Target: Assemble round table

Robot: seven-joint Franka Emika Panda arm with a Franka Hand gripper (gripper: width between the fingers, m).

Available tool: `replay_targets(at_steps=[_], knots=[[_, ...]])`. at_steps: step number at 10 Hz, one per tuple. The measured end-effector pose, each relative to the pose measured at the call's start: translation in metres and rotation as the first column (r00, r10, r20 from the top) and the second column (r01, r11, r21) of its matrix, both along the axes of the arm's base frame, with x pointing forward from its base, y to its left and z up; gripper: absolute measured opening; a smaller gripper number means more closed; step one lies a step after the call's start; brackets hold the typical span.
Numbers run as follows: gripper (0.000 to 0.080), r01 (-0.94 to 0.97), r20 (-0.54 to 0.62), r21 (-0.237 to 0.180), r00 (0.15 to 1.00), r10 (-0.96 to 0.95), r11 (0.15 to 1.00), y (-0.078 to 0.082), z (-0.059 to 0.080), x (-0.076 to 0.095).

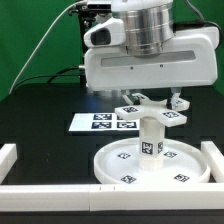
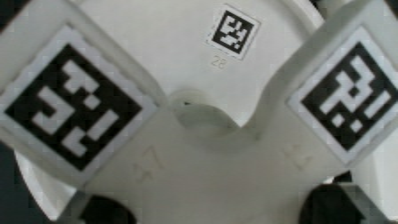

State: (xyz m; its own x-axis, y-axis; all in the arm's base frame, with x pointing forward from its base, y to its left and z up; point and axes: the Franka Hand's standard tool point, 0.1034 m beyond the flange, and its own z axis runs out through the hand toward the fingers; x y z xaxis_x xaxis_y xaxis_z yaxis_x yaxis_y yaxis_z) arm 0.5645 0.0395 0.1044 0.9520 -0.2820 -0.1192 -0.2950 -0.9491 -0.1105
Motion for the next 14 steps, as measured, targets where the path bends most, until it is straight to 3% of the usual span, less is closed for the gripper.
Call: replay_targets(at_steps=[1,3,6,7,11,12,13,14], knots=[[0.0446,-0.001,0.001,0.000,1.000,0.001,1.000,-0.0001,0.0000,0.0001],[0.0446,0.226,-0.011,-0.003,0.974,-0.226,0.974,0.0000,0.0000,0.0015],[0.0446,0.602,-0.029,-0.032,0.798,-0.603,0.798,0.0013,0.0004,0.0036],[0.0448,0.722,-0.026,-0.028,0.690,-0.723,0.691,0.0008,0.0000,0.0030],[0.0448,0.859,-0.048,-0.023,0.510,-0.859,0.511,-0.0007,0.0001,0.0036],[0.0522,0.857,-0.050,-0.023,0.513,-0.857,0.514,-0.0004,-0.0001,0.0033],[0.0522,0.851,-0.050,-0.021,0.523,-0.851,0.524,0.0006,-0.0006,0.0031],[0.0610,0.849,-0.050,-0.020,0.527,-0.848,0.528,0.0014,-0.0006,0.0031]])
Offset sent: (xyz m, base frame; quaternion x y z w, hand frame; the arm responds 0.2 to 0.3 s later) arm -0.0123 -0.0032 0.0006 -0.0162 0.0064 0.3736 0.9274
